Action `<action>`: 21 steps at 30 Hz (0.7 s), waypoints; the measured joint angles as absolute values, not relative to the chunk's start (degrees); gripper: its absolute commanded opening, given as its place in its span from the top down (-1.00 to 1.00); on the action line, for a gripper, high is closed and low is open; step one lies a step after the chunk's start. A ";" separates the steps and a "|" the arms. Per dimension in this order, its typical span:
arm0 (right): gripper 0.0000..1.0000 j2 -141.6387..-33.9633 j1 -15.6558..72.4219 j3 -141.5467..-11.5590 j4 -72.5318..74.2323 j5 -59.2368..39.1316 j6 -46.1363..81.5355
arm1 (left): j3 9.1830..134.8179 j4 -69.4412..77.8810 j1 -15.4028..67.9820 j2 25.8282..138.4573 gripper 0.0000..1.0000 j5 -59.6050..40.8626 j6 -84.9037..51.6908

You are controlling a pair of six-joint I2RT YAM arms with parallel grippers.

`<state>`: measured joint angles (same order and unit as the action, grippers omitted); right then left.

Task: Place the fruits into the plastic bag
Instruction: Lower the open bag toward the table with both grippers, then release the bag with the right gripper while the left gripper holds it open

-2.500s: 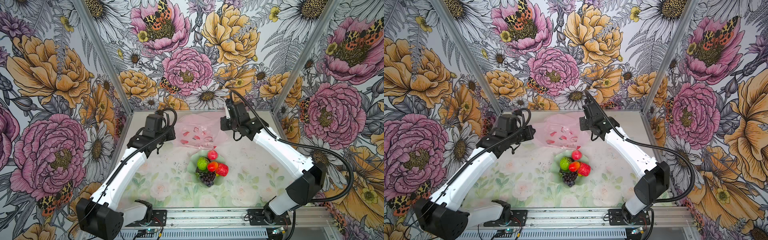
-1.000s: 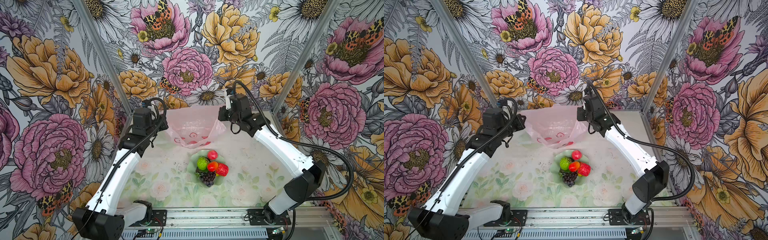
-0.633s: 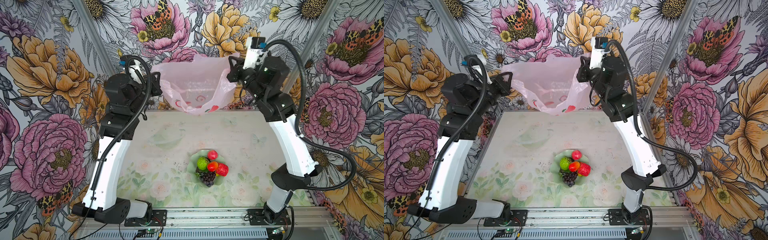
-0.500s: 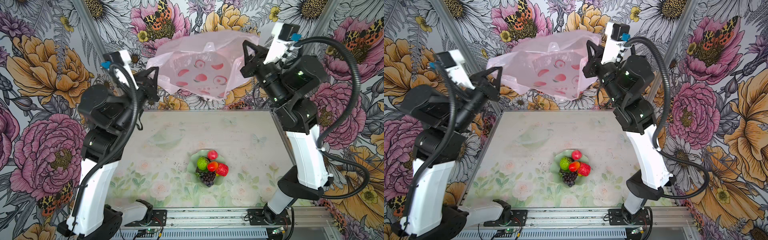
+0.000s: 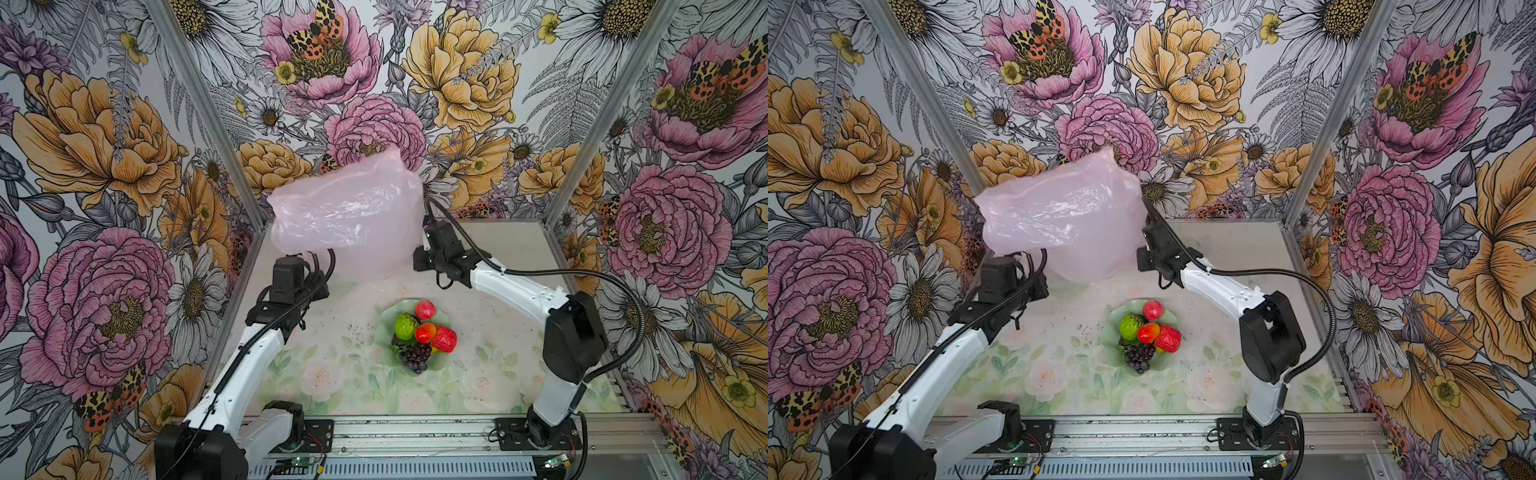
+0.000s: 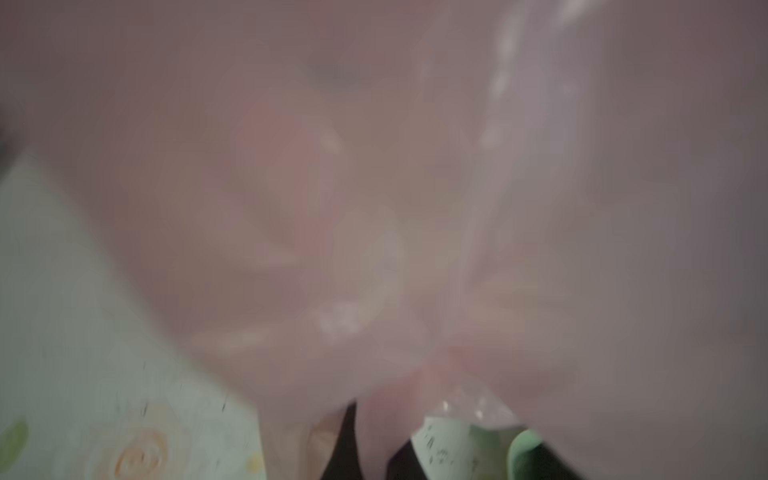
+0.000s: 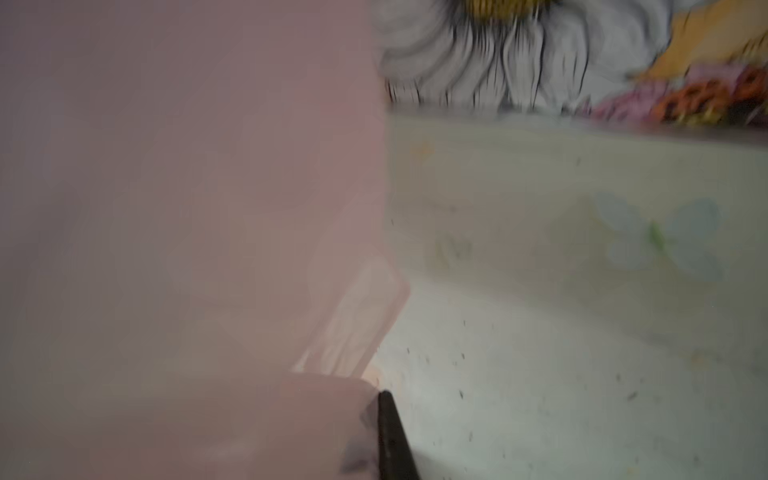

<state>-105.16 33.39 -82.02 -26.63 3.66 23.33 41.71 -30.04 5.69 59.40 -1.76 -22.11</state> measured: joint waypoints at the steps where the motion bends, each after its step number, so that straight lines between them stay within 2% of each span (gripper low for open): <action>1: 1.00 -105.60 33.19 -81.82 -29.23 3.27 23.44 | 39.51 -33.17 4.95 56.77 1.00 -2.31 -23.88; 4: 1.00 -104.29 32.10 -86.04 -30.70 2.09 23.57 | 40.32 -35.83 4.86 46.59 1.00 -3.33 -27.00; 7: 1.00 -102.69 31.22 -93.10 -27.90 1.13 23.57 | 45.74 -33.98 4.73 41.76 1.00 -4.21 -28.58; 11: 1.00 -101.14 30.74 -96.68 -24.49 -0.34 23.62 | 47.11 -31.94 4.73 41.60 1.00 -5.48 -30.37; 21: 1.00 -102.24 30.76 -94.26 -25.47 -1.41 23.62 | 44.34 -33.26 4.73 38.94 1.00 -5.87 -32.95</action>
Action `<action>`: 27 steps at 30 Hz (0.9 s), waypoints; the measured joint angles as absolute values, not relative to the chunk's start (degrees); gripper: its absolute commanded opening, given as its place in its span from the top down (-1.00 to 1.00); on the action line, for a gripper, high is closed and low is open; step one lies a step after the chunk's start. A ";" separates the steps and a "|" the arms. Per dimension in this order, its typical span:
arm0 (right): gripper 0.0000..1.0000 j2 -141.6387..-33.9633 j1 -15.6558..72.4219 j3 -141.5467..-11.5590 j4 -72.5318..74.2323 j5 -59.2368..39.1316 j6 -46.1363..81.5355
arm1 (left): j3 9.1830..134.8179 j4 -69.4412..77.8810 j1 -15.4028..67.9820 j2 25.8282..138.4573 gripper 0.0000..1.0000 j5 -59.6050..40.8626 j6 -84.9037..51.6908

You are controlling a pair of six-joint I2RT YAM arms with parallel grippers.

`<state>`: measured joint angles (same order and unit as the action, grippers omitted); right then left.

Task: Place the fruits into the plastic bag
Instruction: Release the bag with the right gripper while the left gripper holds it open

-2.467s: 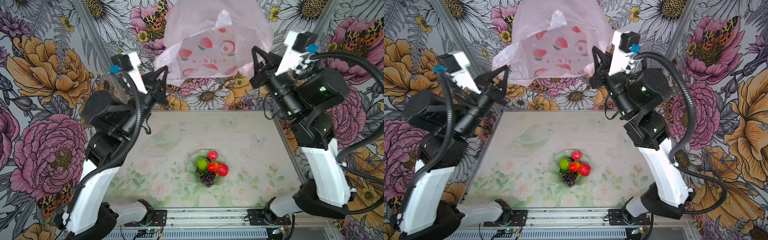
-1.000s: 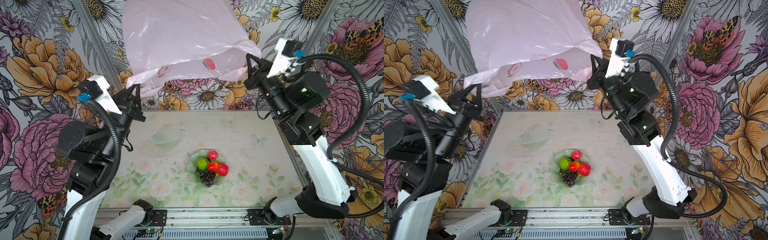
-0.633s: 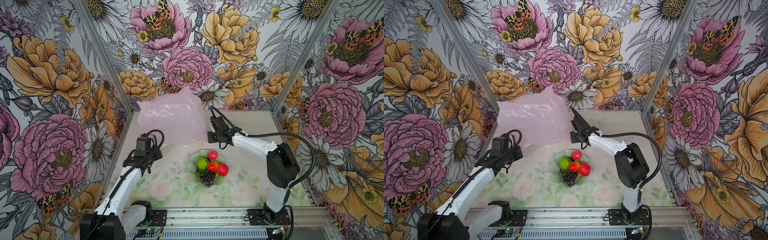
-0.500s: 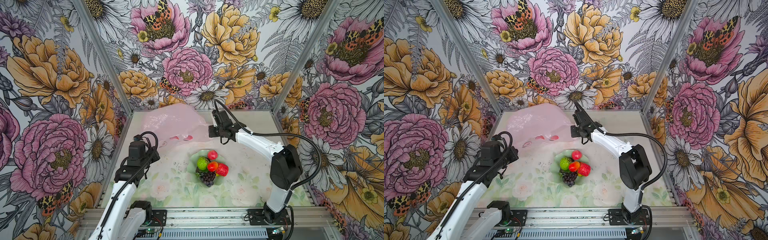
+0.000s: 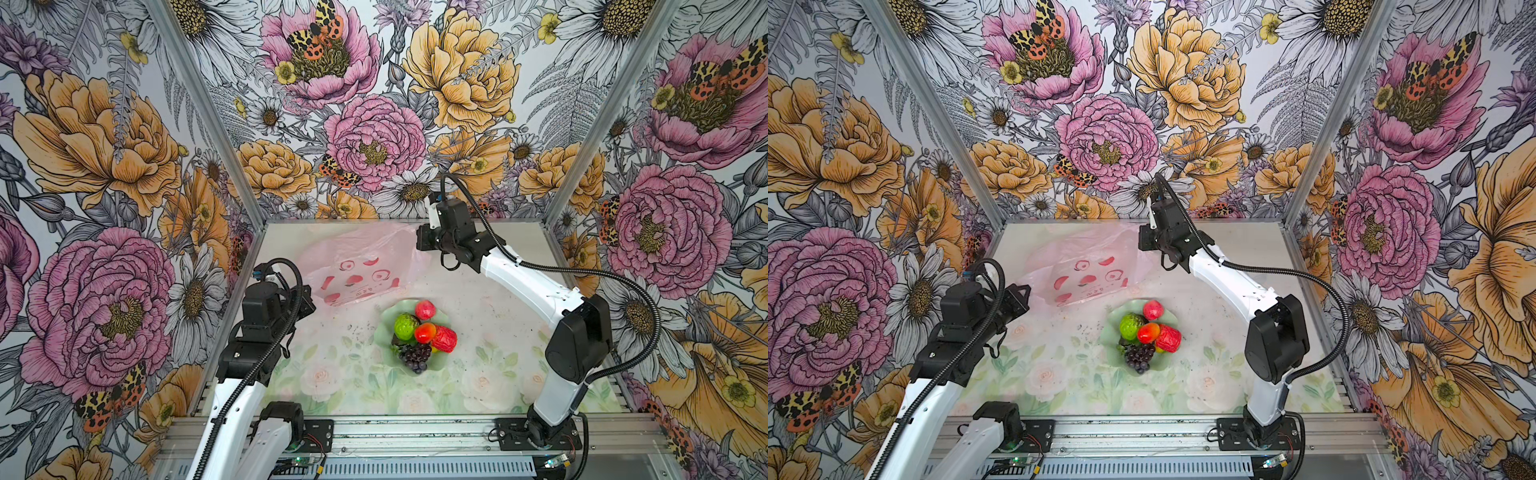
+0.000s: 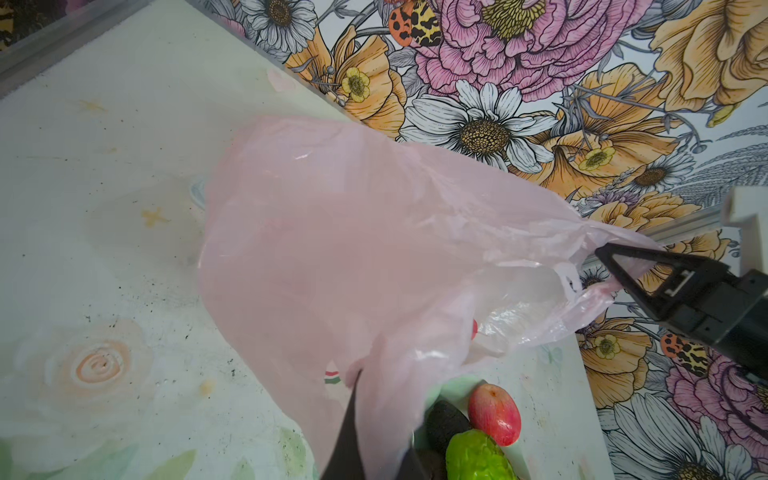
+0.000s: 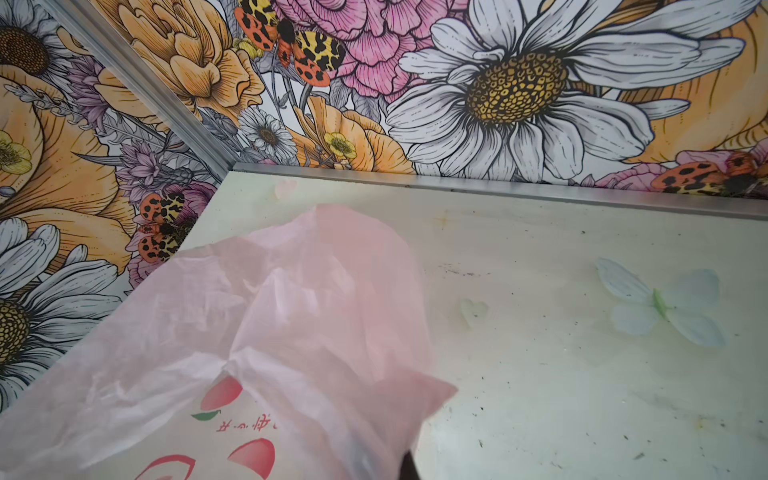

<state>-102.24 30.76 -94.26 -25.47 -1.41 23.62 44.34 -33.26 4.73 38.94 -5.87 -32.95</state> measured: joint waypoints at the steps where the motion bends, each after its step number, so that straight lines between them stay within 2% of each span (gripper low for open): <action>1: 1.00 -102.26 30.76 -94.21 -25.47 -1.43 23.62 | 44.34 -33.26 4.73 38.59 1.00 -5.89 -32.93; 19: 1.00 -107.07 30.70 -94.45 -25.41 -2.92 24.64 | 40.16 -31.88 4.73 36.80 1.00 -7.20 -33.17; 27: 0.99 -107.70 30.65 -94.65 -25.43 -2.90 25.06 | 40.07 -30.59 4.75 41.32 1.00 -10.61 -36.14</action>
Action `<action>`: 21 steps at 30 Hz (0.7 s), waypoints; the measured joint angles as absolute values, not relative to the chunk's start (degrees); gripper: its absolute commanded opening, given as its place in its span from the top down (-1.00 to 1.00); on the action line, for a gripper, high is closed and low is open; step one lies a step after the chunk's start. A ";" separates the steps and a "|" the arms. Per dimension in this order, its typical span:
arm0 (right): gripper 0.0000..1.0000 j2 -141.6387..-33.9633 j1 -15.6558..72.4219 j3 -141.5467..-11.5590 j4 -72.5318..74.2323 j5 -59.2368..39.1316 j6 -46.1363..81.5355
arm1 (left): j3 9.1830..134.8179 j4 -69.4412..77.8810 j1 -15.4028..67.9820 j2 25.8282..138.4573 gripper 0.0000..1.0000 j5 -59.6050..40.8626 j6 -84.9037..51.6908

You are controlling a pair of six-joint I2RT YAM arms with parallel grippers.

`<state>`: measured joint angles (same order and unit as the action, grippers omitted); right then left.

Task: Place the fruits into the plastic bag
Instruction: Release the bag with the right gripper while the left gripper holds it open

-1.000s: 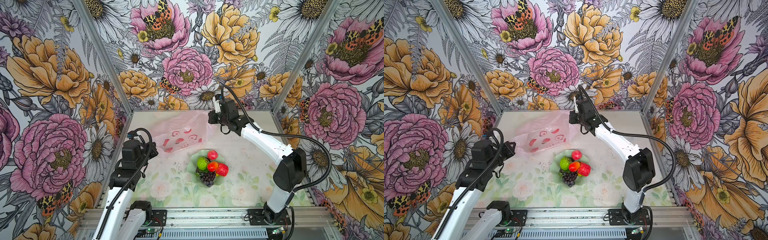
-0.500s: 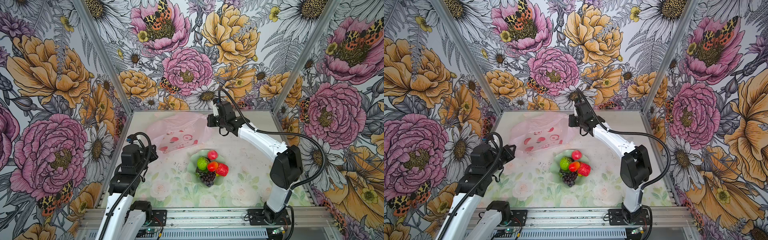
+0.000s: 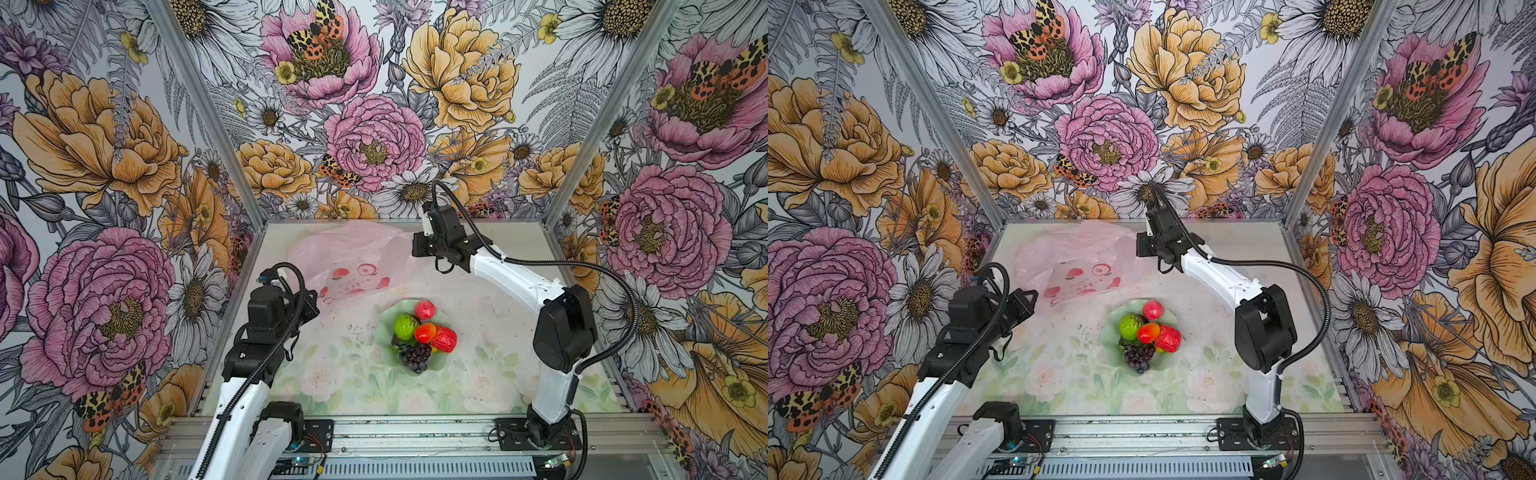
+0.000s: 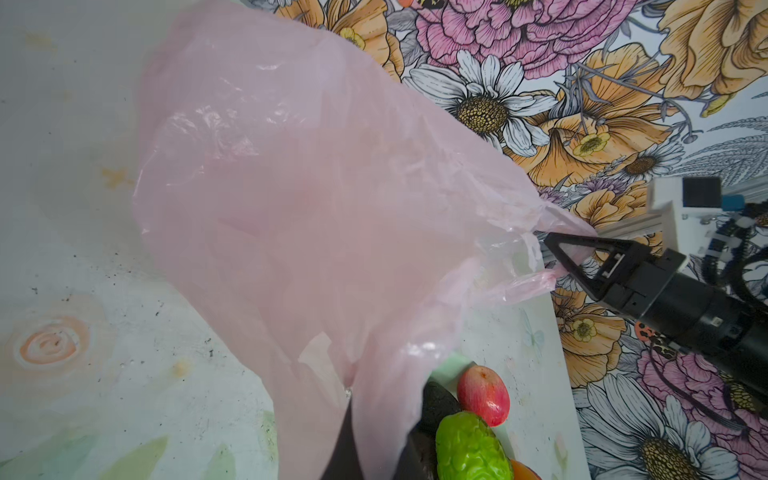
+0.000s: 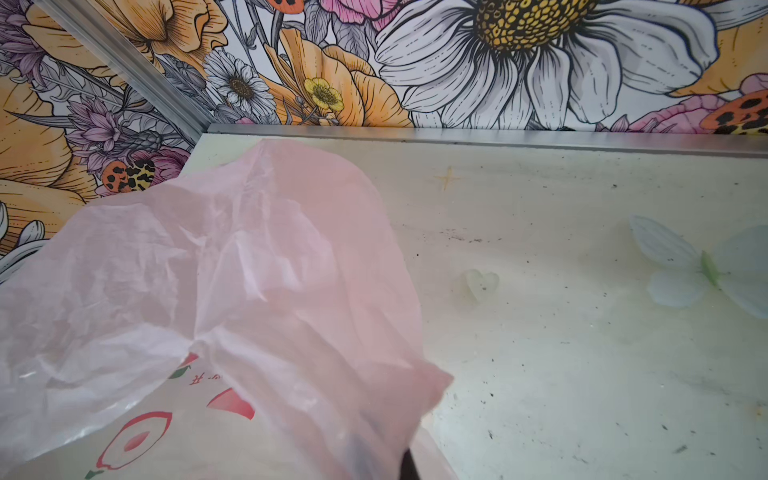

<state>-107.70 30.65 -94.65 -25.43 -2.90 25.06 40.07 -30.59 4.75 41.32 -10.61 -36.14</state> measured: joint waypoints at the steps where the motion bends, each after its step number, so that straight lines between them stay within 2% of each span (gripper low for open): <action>1: 0.91 -107.68 30.65 -94.65 -25.43 -2.90 25.08 | 40.07 -30.61 4.75 42.28 1.00 -11.16 -36.42; 7: 0.40 -107.68 29.87 -94.65 -25.43 -3.11 26.33 | 40.07 -30.61 5.96 43.62 1.00 -12.56 -38.04; 17: -0.90 -103.72 27.40 -92.51 -26.65 -3.60 27.94 | 41.06 -30.61 9.26 46.85 1.00 -12.47 -39.33; 19: -0.99 -101.10 26.92 -92.07 -27.68 -3.64 28.32 | 41.58 -30.63 10.09 47.40 1.00 -12.29 -39.38; 21: -0.99 -98.35 26.50 -92.03 -28.88 -3.66 28.38 | 42.00 -30.63 10.55 47.75 1.00 -12.08 -39.55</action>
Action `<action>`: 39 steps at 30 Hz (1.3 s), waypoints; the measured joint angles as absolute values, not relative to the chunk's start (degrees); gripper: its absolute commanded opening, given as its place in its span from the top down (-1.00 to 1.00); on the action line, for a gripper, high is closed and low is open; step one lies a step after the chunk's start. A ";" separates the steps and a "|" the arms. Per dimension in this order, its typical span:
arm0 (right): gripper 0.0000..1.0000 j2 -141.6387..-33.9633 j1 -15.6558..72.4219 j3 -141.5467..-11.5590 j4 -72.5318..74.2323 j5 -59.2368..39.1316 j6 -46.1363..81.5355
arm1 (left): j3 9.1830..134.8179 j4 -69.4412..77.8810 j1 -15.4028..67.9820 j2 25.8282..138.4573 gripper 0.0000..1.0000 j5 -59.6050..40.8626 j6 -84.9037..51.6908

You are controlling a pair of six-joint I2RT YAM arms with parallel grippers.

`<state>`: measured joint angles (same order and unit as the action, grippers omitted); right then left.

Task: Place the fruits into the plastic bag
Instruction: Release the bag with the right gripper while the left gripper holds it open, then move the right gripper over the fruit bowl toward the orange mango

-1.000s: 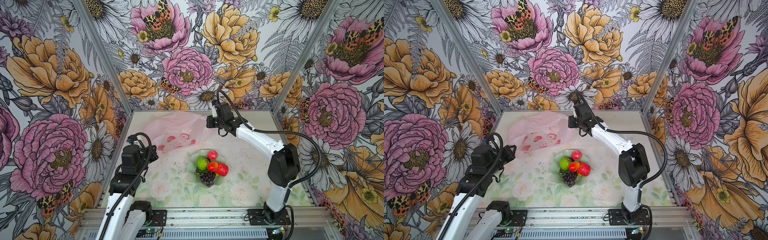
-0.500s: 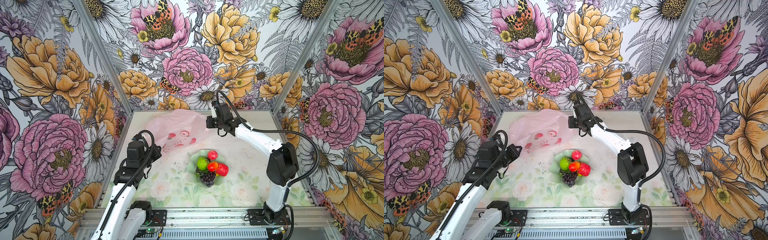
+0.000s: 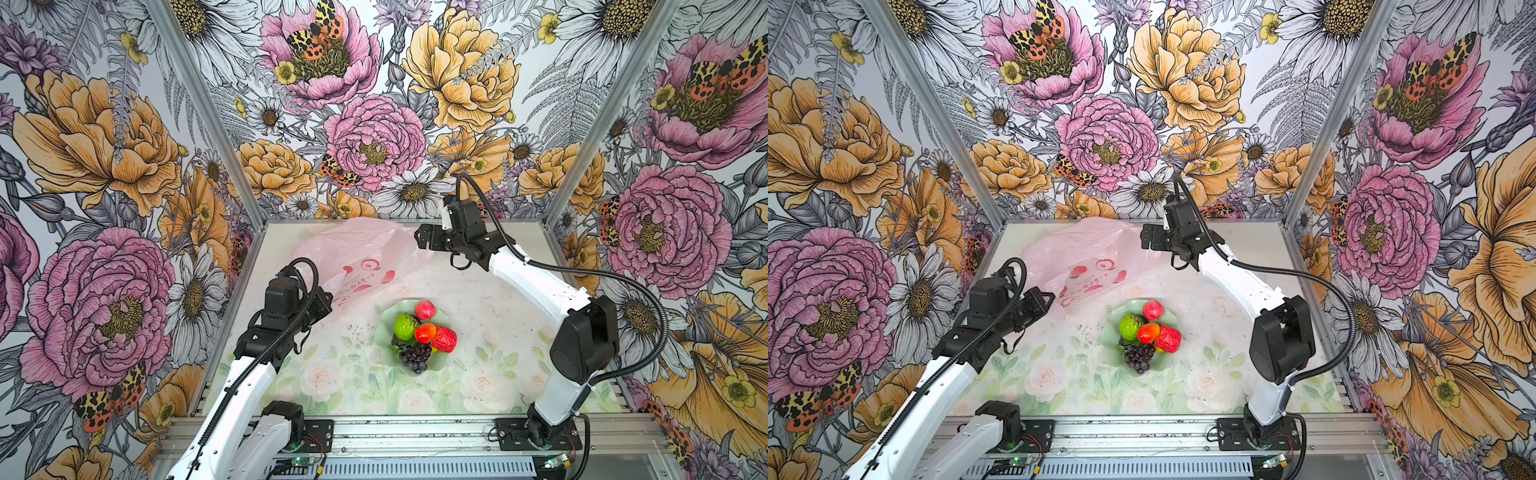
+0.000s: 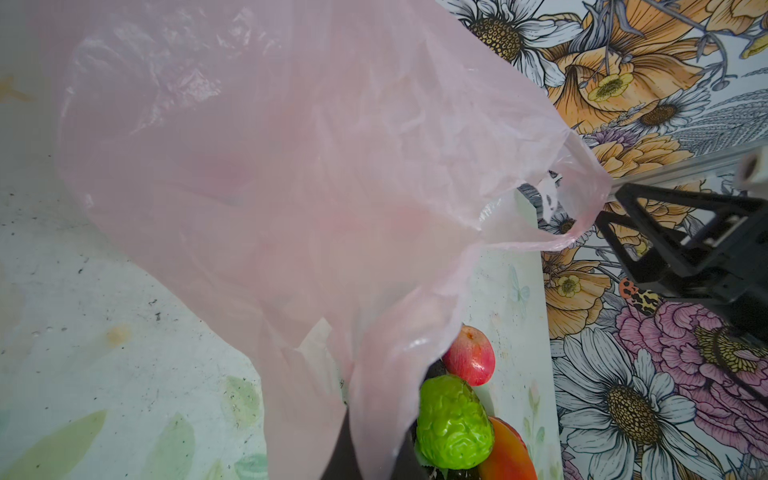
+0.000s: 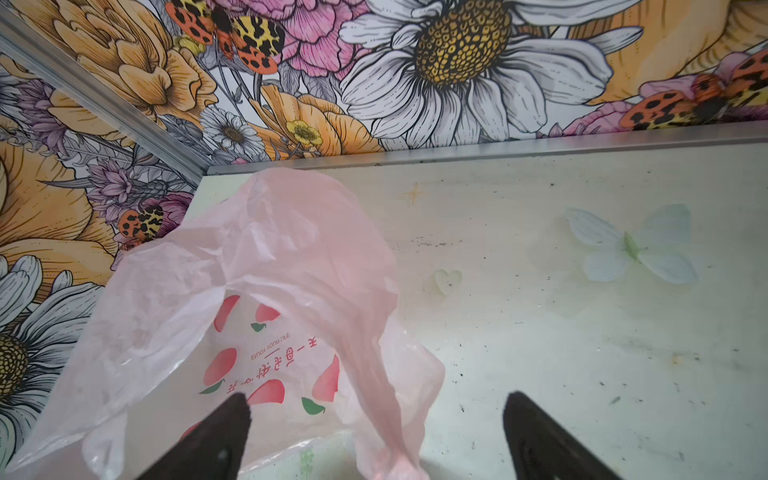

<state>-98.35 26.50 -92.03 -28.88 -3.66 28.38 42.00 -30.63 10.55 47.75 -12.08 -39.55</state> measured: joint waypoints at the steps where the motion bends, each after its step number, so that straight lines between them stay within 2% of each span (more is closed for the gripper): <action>1: -0.99 -96.64 26.17 -92.03 -29.58 -3.73 28.45 | 42.19 -30.61 10.79 47.94 1.00 -12.03 -39.68; 13: -0.95 -79.79 23.75 -94.43 -43.79 -7.77 28.71 | 42.98 -30.63 12.27 48.64 1.00 -11.44 -39.77; 25: -0.88 -80.01 25.74 -100.79 -70.41 -16.78 28.40 | 44.07 -30.92 12.64 48.88 1.00 -11.90 -39.48; 31: -0.88 -82.96 31.27 -106.00 -81.58 -16.19 25.17 | 44.21 -32.21 12.64 48.84 1.00 -12.16 -39.00; 39: -0.89 -87.53 37.63 -106.26 -87.66 -12.38 22.00 | 44.21 -33.19 12.86 46.92 1.00 -12.56 -39.03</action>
<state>-87.53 37.63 -106.26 -87.66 -12.38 22.00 44.21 -33.19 12.86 46.92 -12.56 -39.03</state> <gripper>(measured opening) 0.944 0.047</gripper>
